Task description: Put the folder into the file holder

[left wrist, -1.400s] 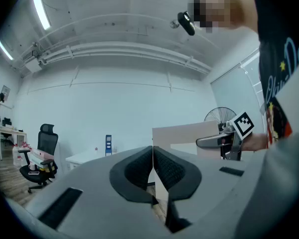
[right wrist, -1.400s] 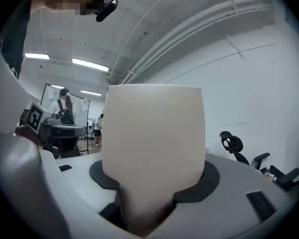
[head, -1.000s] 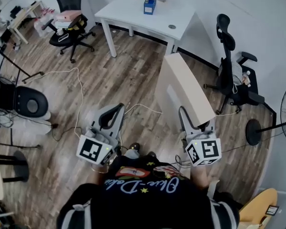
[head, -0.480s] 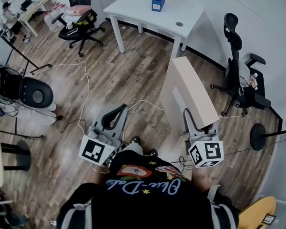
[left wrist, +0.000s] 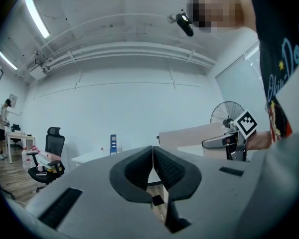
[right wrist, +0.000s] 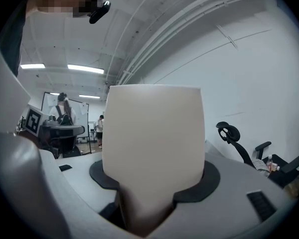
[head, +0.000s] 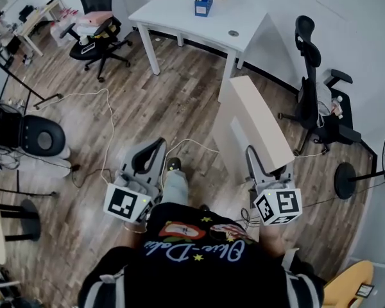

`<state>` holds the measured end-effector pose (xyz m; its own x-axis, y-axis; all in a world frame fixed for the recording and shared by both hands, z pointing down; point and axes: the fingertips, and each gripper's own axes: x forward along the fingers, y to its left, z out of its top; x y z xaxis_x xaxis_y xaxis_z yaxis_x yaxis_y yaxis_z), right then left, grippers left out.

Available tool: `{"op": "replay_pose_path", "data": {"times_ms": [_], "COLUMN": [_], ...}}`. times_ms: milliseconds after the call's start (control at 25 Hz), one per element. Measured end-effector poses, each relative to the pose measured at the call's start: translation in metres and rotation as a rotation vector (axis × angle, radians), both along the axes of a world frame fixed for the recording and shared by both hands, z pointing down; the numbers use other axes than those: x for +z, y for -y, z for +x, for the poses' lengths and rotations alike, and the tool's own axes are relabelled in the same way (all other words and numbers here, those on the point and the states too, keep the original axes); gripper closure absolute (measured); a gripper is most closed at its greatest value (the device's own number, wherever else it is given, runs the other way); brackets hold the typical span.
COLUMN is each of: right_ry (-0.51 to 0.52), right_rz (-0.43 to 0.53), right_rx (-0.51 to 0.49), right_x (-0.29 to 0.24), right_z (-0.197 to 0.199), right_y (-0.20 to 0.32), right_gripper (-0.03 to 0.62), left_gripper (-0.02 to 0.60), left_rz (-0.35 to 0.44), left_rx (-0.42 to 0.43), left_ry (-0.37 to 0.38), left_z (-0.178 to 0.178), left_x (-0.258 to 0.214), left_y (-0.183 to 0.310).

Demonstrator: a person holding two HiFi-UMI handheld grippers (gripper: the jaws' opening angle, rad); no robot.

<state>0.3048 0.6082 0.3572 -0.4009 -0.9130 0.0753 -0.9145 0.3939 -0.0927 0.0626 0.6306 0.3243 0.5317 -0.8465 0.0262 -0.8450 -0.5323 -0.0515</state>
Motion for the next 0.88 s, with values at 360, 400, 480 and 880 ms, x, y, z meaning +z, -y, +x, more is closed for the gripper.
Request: {"op": "replay_pose_path", "data": {"times_ms": [360,400,480,880], "right_ry": [-0.037,-0.037,-0.038,-0.046], "right_rz": [0.032,0.032,0.028,0.005], "right_rx": [0.063,0.064,0.066,0.115], "right_x": [-0.016,-0.016,-0.016,-0.020], "right_z": [-0.015,-0.019,-0.027,-0.070], "right_y": [0.066,0.074,0.089,0.178], "right_gripper": [0.332,0.332,0.332,0.332], "left_gripper": [0.577,0.577,0.577,0.577], "left_rz": [0.036,0.031,0.020,0.004], "left_rx": [0.062,0.063,0.069,0.117], "left_ry": [-0.010,-0.013,-0.034,-0.041], "left_z": [-0.015,-0.020,-0.027,-0.070], "left_x": [-0.005,-0.003,0.001,0.005], "left_y": [0.085,0.096,0.114,0.211]}}
